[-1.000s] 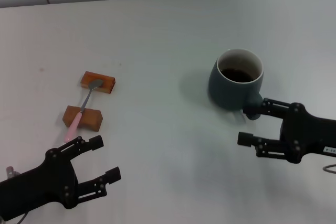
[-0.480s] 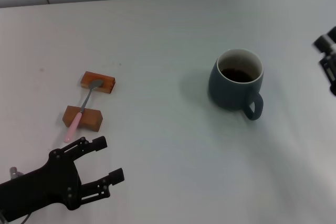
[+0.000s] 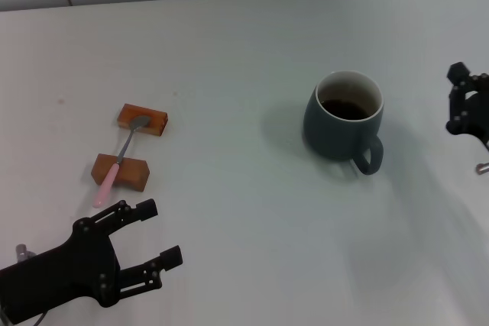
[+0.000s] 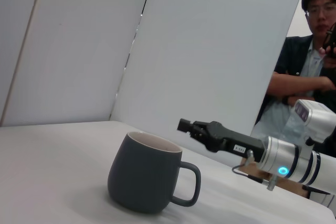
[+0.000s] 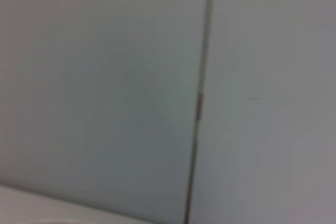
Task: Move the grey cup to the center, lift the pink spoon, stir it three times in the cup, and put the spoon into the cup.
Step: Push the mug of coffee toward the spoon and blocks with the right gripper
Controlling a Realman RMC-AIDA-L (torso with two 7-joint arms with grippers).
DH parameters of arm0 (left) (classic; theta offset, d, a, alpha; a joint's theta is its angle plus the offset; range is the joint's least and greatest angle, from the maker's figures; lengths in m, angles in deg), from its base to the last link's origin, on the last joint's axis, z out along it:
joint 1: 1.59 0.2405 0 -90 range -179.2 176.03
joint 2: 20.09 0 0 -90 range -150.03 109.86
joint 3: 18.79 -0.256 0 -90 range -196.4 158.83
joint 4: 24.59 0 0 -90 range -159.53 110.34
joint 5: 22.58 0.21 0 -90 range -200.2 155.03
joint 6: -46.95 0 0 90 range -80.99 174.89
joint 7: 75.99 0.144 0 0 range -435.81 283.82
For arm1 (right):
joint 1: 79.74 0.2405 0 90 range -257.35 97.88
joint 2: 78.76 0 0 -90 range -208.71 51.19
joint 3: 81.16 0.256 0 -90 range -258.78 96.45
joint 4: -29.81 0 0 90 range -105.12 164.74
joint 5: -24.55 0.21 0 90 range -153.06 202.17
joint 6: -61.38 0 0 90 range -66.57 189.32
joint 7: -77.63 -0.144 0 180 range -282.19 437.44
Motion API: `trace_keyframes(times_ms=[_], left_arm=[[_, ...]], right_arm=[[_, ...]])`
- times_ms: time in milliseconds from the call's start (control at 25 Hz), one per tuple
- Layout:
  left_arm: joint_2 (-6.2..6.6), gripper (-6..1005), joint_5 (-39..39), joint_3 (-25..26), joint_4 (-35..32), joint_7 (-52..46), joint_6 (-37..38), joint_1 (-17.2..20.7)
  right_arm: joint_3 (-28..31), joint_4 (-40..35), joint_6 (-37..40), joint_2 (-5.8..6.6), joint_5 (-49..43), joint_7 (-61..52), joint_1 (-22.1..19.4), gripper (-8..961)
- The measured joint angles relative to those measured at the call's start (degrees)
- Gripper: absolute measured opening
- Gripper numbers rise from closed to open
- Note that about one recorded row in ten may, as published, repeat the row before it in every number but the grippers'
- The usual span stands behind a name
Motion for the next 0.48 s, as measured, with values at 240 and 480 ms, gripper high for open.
trace_keyframes(times_ms=[240, 480], left_arm=[[0.00, 863, 0.0, 0.0, 0.0, 0.0, 0.0, 0.0], [0.00, 863, 0.0, 0.0, 0.1, 0.0, 0.0, 0.0]], right_arm=[[-0.2, 2.4, -1.4, 0.00, -3.8, 4.4, 1.5, -2], [-0.2, 3.2, -4.3, -0.04, -6.2, 4.6, 2.9, 1]])
